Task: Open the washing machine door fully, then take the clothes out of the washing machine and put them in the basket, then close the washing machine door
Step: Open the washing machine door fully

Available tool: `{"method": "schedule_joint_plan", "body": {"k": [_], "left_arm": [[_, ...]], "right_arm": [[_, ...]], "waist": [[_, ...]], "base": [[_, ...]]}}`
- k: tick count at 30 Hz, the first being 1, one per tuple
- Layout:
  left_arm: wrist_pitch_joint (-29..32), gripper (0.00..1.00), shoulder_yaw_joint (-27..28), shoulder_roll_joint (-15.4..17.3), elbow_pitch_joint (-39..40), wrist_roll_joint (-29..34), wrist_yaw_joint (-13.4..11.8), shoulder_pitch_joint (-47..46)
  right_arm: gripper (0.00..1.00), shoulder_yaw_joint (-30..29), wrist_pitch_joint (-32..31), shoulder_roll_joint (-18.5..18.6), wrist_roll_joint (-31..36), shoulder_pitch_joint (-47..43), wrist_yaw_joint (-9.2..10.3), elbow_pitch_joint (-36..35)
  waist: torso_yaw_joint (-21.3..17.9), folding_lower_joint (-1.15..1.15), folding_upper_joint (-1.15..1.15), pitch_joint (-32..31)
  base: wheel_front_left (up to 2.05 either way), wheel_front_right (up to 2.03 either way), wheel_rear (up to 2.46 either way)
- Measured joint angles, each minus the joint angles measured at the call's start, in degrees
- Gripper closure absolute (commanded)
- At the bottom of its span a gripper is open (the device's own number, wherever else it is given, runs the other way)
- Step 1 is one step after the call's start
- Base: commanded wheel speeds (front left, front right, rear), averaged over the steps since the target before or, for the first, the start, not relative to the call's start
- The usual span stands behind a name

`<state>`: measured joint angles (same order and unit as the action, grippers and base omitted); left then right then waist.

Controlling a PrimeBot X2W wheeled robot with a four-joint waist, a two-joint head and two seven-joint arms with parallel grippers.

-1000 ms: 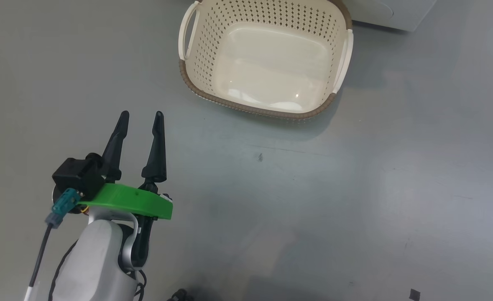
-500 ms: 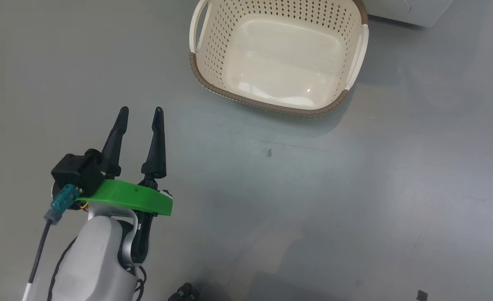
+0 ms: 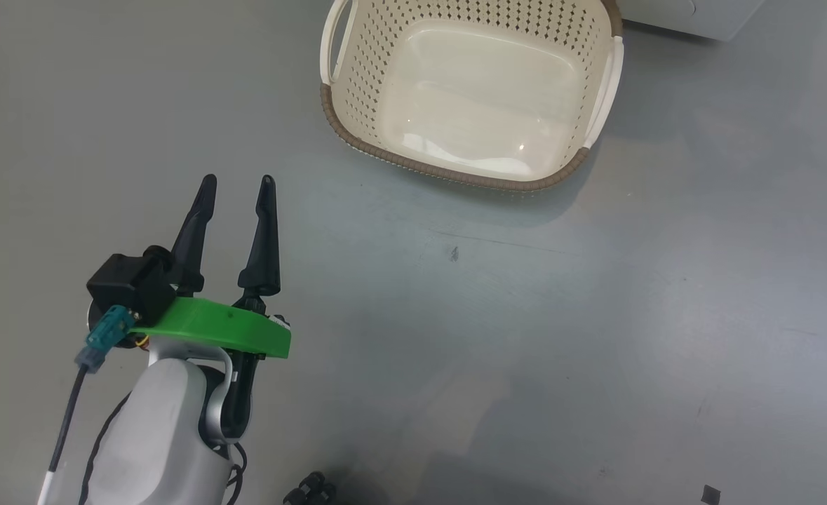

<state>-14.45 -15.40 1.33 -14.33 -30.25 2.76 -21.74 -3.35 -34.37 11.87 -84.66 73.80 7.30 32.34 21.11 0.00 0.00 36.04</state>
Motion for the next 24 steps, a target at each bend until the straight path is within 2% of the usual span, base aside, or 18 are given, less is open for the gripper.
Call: {"method": "schedule_joint_plan", "body": {"k": [24], "left_arm": [[0.0, 0.0, -1.0, -0.1, -0.8, 0.1, 0.0, -0.3]], "right_arm": [[1.0, -0.2, -2.8, 0.0, -1.0, 0.6, 0.0, 5.4]], "waist": [[-0.7, 0.0, 0.0, -1.9]], "base": [[0.0, 0.0, 0.0]]}}
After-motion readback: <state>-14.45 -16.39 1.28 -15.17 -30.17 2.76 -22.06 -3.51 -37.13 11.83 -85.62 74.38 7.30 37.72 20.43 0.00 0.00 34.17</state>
